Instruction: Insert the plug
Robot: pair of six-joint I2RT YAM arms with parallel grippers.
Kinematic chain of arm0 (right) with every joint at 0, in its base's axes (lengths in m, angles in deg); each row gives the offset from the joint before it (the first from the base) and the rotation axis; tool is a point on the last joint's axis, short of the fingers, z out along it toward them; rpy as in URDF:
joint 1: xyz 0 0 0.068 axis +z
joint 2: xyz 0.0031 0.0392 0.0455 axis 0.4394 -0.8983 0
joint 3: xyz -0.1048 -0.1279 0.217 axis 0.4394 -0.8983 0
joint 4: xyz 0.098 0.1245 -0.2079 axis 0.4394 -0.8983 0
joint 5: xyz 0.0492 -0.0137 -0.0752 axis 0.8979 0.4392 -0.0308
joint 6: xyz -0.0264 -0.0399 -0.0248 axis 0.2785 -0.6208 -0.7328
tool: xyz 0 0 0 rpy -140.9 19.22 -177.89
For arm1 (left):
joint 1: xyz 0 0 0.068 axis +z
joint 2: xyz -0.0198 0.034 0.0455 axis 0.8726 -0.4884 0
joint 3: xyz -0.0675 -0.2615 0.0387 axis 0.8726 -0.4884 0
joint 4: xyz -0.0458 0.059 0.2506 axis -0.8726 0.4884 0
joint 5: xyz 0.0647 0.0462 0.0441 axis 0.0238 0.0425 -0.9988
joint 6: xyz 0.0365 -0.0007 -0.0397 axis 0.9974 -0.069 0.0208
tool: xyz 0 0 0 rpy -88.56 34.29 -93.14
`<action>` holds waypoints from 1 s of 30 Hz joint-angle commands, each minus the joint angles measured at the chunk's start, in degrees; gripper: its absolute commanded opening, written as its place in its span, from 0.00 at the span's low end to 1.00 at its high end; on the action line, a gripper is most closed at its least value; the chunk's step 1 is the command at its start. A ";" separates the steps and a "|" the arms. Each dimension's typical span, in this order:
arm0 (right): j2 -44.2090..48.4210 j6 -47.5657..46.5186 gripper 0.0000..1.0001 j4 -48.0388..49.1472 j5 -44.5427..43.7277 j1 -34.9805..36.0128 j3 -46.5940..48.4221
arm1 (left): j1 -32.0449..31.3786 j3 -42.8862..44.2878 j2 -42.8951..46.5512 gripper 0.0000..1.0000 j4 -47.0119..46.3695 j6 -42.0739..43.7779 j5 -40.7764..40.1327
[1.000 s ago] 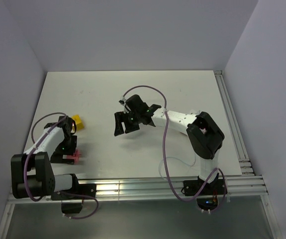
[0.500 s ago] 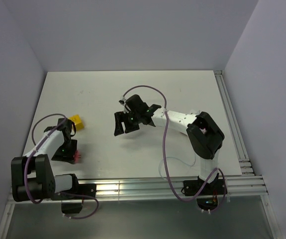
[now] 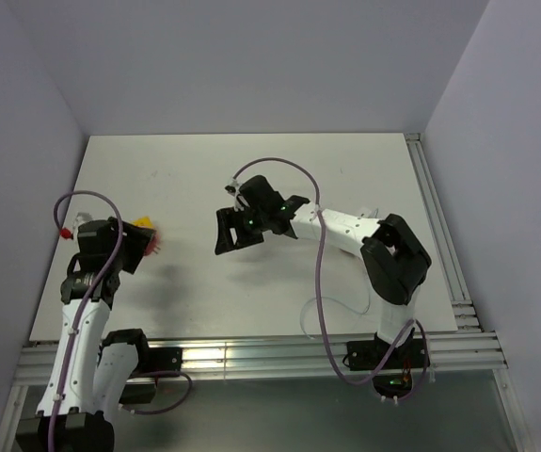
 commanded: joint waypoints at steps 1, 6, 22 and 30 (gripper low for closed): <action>5.20 0.09 0.76 3.43 4.61 0.41 -0.24 | -0.36 -0.61 0.45 0.00 -17.80 12.99 21.64; 7.67 1.41 0.76 2.39 7.17 -0.73 1.33 | -7.09 3.86 -4.12 0.00 -22.58 20.72 28.30; 17.58 1.32 0.69 -9.32 7.70 -9.17 8.75 | -27.61 7.82 -2.72 0.00 -25.03 29.45 17.40; 33.06 -3.59 0.72 15.55 -4.33 -3.55 -13.07 | -27.61 7.21 0.26 0.00 -23.38 -3.93 -0.43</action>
